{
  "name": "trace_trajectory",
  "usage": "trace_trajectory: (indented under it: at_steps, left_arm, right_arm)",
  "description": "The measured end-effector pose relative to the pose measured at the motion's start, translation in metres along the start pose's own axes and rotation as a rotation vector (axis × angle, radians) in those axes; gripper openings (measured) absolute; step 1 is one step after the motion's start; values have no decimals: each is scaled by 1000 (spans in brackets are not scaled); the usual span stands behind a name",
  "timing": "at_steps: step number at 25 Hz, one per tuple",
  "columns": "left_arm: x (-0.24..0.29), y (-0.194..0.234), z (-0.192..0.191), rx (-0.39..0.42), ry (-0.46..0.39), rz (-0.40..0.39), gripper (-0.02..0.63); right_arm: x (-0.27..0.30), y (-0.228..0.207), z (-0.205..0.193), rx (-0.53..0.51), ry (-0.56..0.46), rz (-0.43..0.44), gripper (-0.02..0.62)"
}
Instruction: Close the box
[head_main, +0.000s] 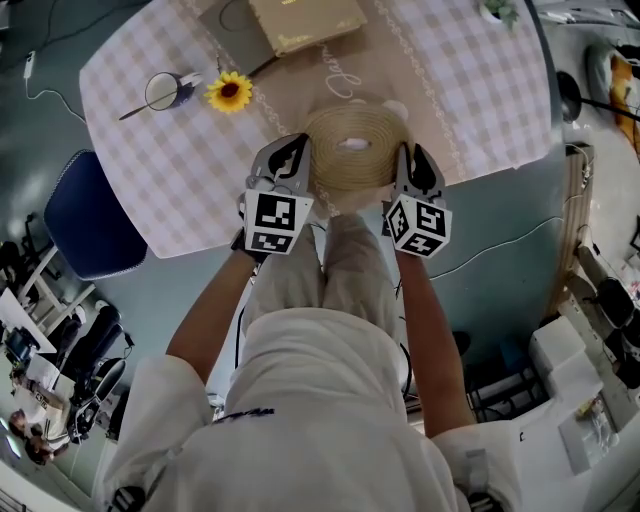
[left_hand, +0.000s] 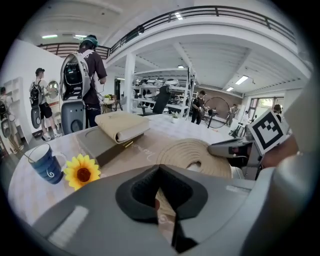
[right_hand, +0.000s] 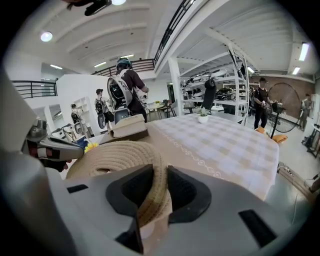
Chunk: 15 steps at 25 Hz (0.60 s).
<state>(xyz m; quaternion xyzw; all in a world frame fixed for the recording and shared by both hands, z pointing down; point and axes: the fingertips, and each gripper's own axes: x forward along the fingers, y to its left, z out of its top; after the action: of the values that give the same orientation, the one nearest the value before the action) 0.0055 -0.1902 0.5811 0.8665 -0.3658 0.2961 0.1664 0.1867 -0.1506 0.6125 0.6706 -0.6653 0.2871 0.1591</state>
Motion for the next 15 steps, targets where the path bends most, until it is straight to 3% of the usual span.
trace_trajectory:
  at_steps: [7, 15]
  left_arm:
    - [14, 7, -11, -161, 44, -33, 0]
    - [32, 14, -28, -241, 143, -63, -1]
  right_arm:
    - [5, -2, -4, 31, 3, 31, 92]
    - [14, -2, -12, 47, 16, 26, 92]
